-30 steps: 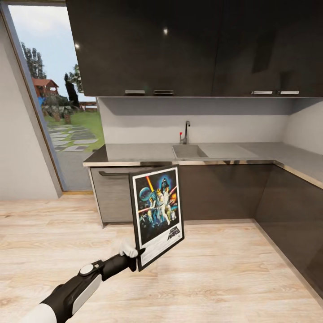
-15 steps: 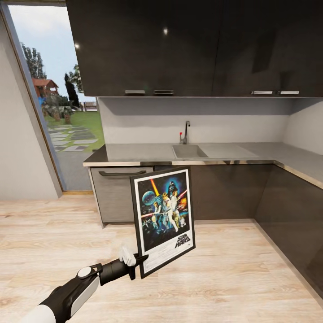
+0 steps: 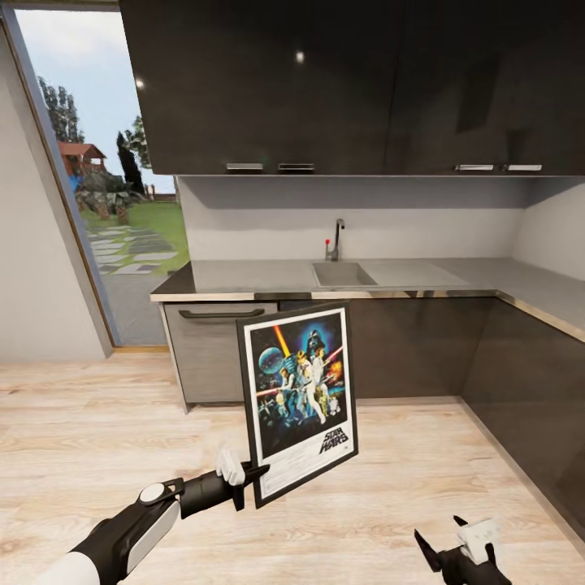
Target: Pick up the poster from the kitchen countertop and hang it on one of the wall nails in the kitchen.
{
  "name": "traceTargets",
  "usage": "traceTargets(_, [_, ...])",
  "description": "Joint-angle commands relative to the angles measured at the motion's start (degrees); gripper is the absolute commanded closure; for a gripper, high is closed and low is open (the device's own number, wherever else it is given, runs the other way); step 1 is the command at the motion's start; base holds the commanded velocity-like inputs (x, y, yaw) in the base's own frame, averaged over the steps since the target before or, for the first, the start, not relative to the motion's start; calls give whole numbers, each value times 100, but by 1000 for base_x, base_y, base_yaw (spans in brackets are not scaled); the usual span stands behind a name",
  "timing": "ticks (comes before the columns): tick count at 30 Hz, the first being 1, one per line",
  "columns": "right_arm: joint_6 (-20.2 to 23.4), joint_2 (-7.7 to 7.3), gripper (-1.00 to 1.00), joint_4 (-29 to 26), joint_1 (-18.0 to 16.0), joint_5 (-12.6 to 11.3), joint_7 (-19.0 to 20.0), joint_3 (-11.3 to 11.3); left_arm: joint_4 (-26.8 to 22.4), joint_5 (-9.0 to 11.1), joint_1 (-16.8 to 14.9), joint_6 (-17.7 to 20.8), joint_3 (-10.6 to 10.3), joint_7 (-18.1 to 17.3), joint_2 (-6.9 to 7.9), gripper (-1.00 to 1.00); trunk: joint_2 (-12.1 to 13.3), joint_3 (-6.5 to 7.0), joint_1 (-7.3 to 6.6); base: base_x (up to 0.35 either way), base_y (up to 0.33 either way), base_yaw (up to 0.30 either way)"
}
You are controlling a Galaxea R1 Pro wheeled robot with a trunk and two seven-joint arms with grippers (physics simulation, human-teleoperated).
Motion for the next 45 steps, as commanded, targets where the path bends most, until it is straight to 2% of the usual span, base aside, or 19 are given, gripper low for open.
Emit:
traceTargets(1, [98, -27, -100, -26, -59, 5, 48, -41, 10, 47, -9, -34, -41, 5, 7, 100, -3, -5, 0, 0, 0, 0])
traceTargets(4, [827, -161, -100, -185, -320, -12, 106, -150, 27, 47, -9, -36, -46, 4, 10, 100, -3, -5, 0, 0, 0, 0])
traceTargets(8, [1167, -215, -100, -282, -559, -23, 249, -181, 32, 47, -9, -36, -48, 3, 11, 100, -3, -5, 0, 0, 0, 0])
traceTargets(10, [1331, -246, -100, -325, -900, -13, 962, -203, 34, 47, -9, -36, -49, 3, 11, 100, -3, -5, 0, 0, 0, 0])
traceTargets(13, [1403, -266, -100, -333, -1052, -5, 1508, -216, 31, 47, -9, -36, -53, 3, 11, 100, -3, -5, 0, 0, 0, 0])
traceTargets(16, [1606, -430, -100, -342, -1222, -9, 2342, -231, 26, 41, -9, -35, -75, -2, 11, 100, -3, -5, 0, 0, 0, 0])
traceTargets(17, [1628, -465, -100, -342, -1259, -13, 2452, -232, 26, 41, -9, -35, -88, -3, 11, 100, -3, -5, 0, 0, 0, 0])
traceTargets(19, [1854, -644, -100, -314, -1546, -21, 3125, -236, 27, 39, -9, -31, -225, -88, 11, 100, -3, -5, 0, 0, 0, 0])
traceTargets(20, [2059, -686, -100, -308, -1667, -21, 3434, -236, 27, 39, -9, -30, -273, -199, 11, 100, -3, -5, 0, 0, 0, 0])
traceTargets(21, [2421, -731, -100, -303, -1862, -22, 3919, -237, 27, 35, -9, -29, -314, -414, 11, 100, -3, -5, 0, 0, 0, 0])
traceTargets(24, [2751, -775, -100, -296, -2097, -18, 4436, -236, 27, 32, -9, -27, -337, -595, 11, 100, -3, -5, 0, 0, 0, 0])
traceTargets(27, [2911, -794, -100, -272, -2233, -13, 4733, -235, 9, 35, -9, -27, -349, -688, 11, 100, -3, -5, 0, 0, 0, 0])
traceTargets(31, [2959, -798, -100, -254, -2282, -2, 4834, -231, -25, 32, -9, -26, -355, -797, 11, 100, -3, -5, 0, 0, 0, 0])
traceTargets(36, [2981, -806, -100, -249, -2310, 16, 4896, -222, -47, 25, -9, -15, -347, -1192, 14, 100, -3, -5, 0, 0, 0, 0])
traceTargets(39, [2987, -836, -100, -249, -2323, 19, 5059, -221, -50, 28, -9, -12, -338, -1284, 21, 100, -3, -5, 0, 0, 0, 0])
traceTargets(45, [2990, -1051, -100, -246, -2338, 22, 5875, -219, -135, 28, -9, -10, -332, -1343, 34, 100, -3, -5, 0, 0, 0, 0])
